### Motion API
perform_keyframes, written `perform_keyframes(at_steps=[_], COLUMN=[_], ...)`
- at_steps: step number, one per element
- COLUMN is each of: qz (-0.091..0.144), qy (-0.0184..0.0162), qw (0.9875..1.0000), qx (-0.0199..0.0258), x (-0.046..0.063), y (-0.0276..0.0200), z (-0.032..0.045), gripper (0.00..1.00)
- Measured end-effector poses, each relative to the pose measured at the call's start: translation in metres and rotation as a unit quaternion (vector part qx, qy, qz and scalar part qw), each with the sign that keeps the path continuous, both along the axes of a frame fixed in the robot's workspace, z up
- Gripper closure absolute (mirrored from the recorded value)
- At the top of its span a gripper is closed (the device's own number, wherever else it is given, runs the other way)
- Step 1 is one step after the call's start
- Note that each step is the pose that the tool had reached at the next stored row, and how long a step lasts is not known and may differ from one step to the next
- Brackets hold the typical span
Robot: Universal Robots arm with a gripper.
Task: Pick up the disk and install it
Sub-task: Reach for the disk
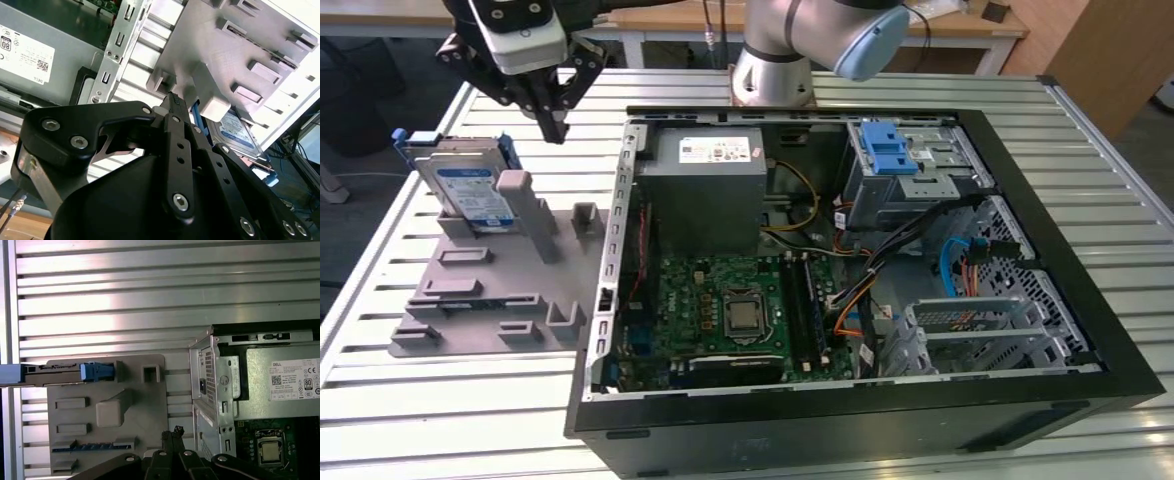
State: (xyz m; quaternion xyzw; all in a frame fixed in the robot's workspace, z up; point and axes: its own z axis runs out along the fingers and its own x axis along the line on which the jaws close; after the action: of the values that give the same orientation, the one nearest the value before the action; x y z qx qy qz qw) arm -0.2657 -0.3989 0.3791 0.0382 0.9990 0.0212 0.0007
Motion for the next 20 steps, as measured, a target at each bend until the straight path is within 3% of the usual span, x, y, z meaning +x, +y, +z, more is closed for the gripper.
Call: perform_keyframes(at_steps=[20], qz=[0.000], qy=[0.0008], qw=[1.0000], qx=[0.0000], x=[-0.021], y=[0.0000], z=[-0.0017], gripper=[0.89])
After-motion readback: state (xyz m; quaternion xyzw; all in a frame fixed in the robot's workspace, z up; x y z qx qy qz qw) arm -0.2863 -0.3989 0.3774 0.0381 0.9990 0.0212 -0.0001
